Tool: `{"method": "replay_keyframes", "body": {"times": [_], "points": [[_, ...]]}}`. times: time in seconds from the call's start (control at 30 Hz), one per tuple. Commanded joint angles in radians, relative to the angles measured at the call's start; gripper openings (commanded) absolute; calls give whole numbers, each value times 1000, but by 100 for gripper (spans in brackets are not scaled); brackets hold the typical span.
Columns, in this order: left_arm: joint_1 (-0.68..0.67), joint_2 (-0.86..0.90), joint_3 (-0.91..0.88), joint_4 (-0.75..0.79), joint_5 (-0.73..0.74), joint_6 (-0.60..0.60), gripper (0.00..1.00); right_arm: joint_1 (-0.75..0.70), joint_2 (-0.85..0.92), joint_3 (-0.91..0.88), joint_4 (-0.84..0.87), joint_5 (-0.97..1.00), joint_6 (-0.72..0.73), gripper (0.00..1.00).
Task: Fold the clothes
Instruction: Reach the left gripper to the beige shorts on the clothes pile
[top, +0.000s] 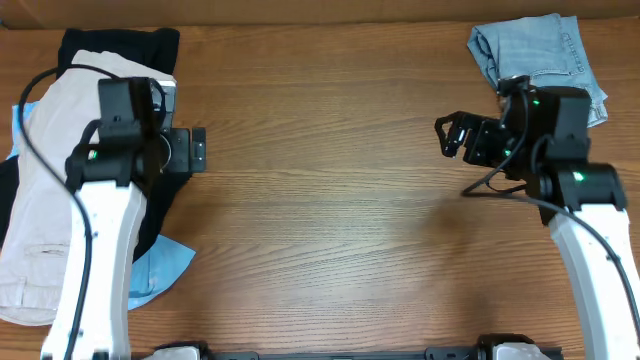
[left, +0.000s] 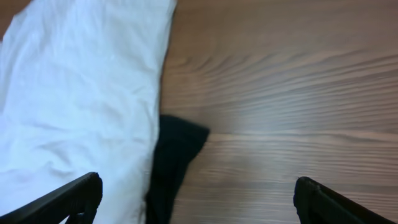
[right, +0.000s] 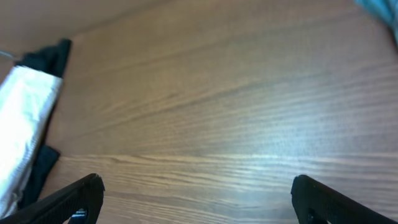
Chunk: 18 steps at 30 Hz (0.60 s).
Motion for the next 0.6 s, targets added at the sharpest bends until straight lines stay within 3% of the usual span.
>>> {"method": "replay_keyframes", "body": {"times": [0.0,0.33,0.57], "points": [[50,118,13,6,-87,95,98,6,56,19,-8,-8,-4,100],[161,325,12,-16,-89,191,75,6,135,18,-36,-8,-7,98],[242,331,-3,11,-131,191,72,6,135,18,-70,-8,-23,97]]}}
